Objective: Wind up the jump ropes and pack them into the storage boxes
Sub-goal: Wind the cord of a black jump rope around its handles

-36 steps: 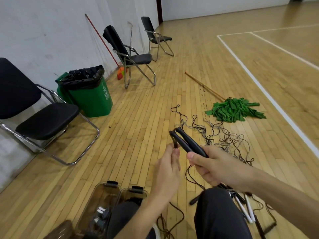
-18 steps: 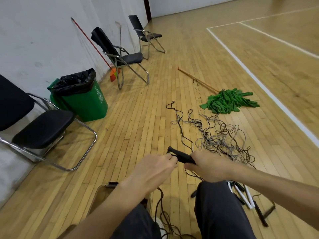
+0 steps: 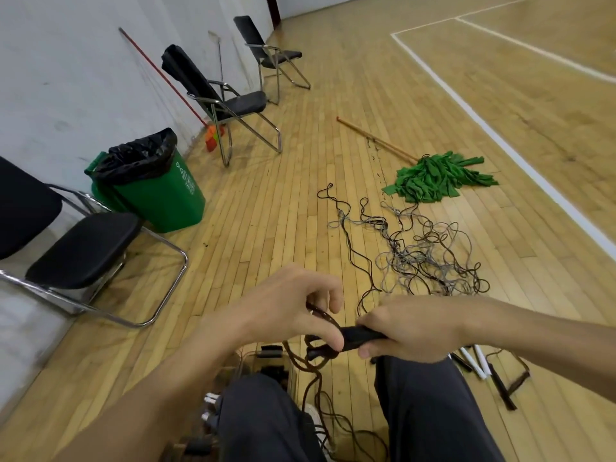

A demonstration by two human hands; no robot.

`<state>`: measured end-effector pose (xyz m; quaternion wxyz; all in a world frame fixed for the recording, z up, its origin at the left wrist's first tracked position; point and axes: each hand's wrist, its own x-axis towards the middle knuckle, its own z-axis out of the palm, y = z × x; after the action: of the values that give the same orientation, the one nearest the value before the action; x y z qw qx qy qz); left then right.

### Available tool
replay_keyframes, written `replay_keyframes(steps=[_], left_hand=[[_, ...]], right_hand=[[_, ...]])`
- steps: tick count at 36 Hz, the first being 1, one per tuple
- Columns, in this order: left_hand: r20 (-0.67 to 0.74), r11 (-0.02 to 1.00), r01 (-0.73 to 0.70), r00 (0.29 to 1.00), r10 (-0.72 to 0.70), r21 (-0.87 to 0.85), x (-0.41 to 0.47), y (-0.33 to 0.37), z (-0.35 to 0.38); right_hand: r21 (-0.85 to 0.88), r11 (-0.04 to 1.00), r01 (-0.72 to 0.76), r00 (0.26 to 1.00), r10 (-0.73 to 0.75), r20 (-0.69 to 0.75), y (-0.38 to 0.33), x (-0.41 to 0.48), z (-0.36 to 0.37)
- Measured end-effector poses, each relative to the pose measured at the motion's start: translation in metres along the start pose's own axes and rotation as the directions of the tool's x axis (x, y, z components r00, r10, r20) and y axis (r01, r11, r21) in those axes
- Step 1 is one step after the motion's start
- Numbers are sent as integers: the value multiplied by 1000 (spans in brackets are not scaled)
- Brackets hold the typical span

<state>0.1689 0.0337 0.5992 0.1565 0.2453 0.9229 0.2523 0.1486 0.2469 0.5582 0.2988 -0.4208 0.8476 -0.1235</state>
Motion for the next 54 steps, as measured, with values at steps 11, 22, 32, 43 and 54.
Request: replay_keyframes(steps=[11,22,32,43,54], left_hand=[[71,811,-62,989,127,-582,0,11,-6],[-84,372,-127,988,129,-919,9,17,14],[-301,549,-206,950,-87,-810,9,24,29],[-227,639,-55,955,-190,-767,9,33,43],[-259,951,116,946,-194,-286,9,21,48]], right_hand=[[-148,979,142,958,-174,-226,-5,-23,-1],[-9,959,284,842,-254,-476,-8,-26,-1],[93,961,261,740,-137,-658,-2,-22,-6],[103,978,184,642,-41,-765,9,-16,-11],[6,978,-209,717,157,-680,12,1,0]])
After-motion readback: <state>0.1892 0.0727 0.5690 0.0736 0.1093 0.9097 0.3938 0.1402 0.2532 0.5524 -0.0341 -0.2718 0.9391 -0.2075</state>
